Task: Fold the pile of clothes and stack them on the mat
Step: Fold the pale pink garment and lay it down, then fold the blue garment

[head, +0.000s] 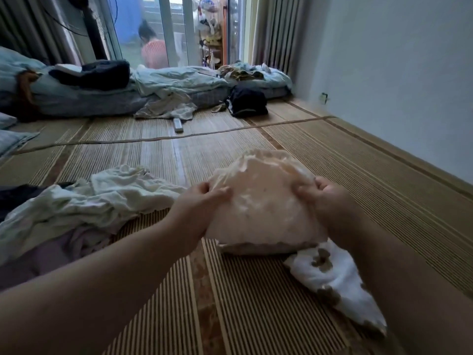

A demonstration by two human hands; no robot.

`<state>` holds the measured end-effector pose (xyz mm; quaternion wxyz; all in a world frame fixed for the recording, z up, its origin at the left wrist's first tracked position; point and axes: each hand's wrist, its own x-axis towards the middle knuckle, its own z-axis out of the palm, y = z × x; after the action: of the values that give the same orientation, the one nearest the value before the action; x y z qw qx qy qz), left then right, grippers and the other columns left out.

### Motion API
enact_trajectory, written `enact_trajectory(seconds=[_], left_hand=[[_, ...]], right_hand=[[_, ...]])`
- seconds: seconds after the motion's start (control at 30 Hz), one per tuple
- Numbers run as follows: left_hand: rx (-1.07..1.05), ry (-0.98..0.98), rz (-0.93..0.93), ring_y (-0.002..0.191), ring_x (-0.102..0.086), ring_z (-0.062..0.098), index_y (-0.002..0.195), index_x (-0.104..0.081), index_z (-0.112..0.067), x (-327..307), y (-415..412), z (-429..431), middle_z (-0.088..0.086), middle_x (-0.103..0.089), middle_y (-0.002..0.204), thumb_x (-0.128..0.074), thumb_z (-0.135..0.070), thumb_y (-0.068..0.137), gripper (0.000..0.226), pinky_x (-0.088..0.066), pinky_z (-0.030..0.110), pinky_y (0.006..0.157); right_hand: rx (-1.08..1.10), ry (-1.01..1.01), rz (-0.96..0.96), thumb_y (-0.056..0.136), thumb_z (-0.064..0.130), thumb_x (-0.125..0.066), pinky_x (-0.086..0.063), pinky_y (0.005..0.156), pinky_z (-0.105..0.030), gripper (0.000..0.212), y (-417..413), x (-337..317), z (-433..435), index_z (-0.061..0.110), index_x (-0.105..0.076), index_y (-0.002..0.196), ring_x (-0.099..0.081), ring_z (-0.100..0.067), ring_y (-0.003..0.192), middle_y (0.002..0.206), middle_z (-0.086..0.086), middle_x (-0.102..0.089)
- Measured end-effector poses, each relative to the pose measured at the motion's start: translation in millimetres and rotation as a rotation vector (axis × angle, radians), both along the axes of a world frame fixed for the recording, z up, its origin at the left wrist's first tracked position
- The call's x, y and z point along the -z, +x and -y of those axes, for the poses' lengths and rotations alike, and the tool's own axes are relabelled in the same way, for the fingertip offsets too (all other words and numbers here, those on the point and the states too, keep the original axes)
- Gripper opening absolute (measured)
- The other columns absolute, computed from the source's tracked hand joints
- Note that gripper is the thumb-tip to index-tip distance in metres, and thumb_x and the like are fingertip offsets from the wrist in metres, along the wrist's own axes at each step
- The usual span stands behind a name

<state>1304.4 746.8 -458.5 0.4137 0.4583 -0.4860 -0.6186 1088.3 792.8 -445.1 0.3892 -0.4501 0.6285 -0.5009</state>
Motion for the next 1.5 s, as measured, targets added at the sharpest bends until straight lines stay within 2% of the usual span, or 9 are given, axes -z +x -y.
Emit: enact_trajectory(seconds=[0.17,0.27,0.33,0.43,0.6,0.83,1.07,1.27,1.5], left_hand=[[-0.020,0.040,0.215,0.094,-0.067,0.035,0.120,-0.052,-0.002,20,-39,65,0.019,-0.064,0.109,-0.065,-0.021,0.087,0.040,-0.057,0.051,0.081],[-0.048,-0.132,0.788,0.129,-0.039,0.035,0.144,-0.020,-0.024,55,-40,76,0.013,-0.030,0.144,-0.064,-0.032,0.085,0.074,-0.042,0.050,0.104],[-0.022,-0.354,0.888,0.144,-0.013,0.024,0.148,-0.013,-0.038,71,-36,74,-0.002,-0.009,0.157,-0.055,-0.032,0.091,0.072,-0.023,0.047,0.116],[0.201,-0.540,1.055,0.146,-0.007,0.016,0.147,-0.021,-0.045,89,-31,78,-0.009,-0.009,0.160,-0.037,-0.038,0.098,0.052,-0.018,0.044,0.118],[0.267,-0.376,0.935,0.144,-0.023,0.019,0.144,-0.038,-0.035,89,-31,80,-0.002,-0.027,0.157,-0.038,-0.041,0.098,0.046,-0.023,0.035,0.116],[0.233,-0.405,0.922,0.144,-0.019,0.016,0.145,-0.034,-0.036,47,37,11,-0.005,-0.020,0.158,-0.053,-0.043,0.093,0.055,-0.026,0.039,0.115],[0.040,-0.366,1.179,0.143,-0.021,0.013,0.138,-0.042,-0.041,56,219,-117,-0.006,-0.024,0.156,-0.050,-0.060,0.079,0.062,-0.027,0.040,0.115],[-0.192,-0.185,1.309,0.139,-0.028,0.012,0.136,-0.042,-0.045,66,340,-193,-0.010,-0.028,0.152,-0.026,-0.072,0.057,0.085,-0.029,0.040,0.112],[-0.114,0.028,1.356,0.135,-0.033,0.020,0.141,-0.035,-0.041,89,382,-211,-0.003,-0.033,0.151,-0.060,-0.057,0.078,0.070,-0.029,0.036,0.110]], right_hand=[[0.003,0.121,-0.208,0.090,0.031,-0.061,-0.055,0.083,-0.047,0.034,-36,10,79,0.013,-0.057,0.119,-0.065,-0.030,0.095,0.107,-0.009,-0.066],[0.039,0.210,-0.703,0.085,0.043,-0.064,-0.044,0.099,-0.044,0.063,-43,36,101,0.026,-0.039,0.141,-0.052,-0.030,0.121,0.138,-0.007,-0.051],[-0.001,0.129,-0.863,0.088,0.036,-0.060,-0.039,0.100,-0.036,0.057,-39,52,103,0.030,-0.042,0.142,-0.049,-0.027,0.126,0.141,-0.002,-0.050],[-0.112,0.145,-0.894,0.096,0.030,-0.049,-0.038,0.102,-0.033,0.042,-32,77,105,0.031,-0.049,0.138,-0.050,-0.022,0.126,0.141,0.004,-0.051],[-0.160,0.244,-0.858,0.097,0.029,-0.043,-0.033,0.108,-0.035,0.044,-30,86,105,0.028,-0.045,0.141,-0.044,-0.023,0.132,0.147,0.003,-0.045],[0.050,-0.237,-1.017,0.082,0.028,-0.059,-0.038,0.100,-0.054,0.051,27,47,56,0.014,-0.057,0.130,-0.046,-0.042,0.125,0.137,-0.020,-0.050],[-0.694,-0.192,-0.968,0.091,0.039,-0.056,-0.034,0.096,-0.018,0.048,205,43,-29,0.041,-0.042,0.136,-0.037,-0.010,0.133,0.153,0.012,-0.028],[-1.017,-0.122,-0.971,0.088,0.049,-0.058,-0.035,0.110,-0.037,0.058,336,70,-79,0.045,-0.034,0.140,-0.035,-0.012,0.136,0.153,0.015,-0.027],[-0.992,0.035,-1.109,0.069,0.068,-0.062,-0.045,0.094,-0.037,0.067,403,110,-96,0.033,-0.054,0.125,-0.047,-0.016,0.119,0.128,0.009,-0.051]])
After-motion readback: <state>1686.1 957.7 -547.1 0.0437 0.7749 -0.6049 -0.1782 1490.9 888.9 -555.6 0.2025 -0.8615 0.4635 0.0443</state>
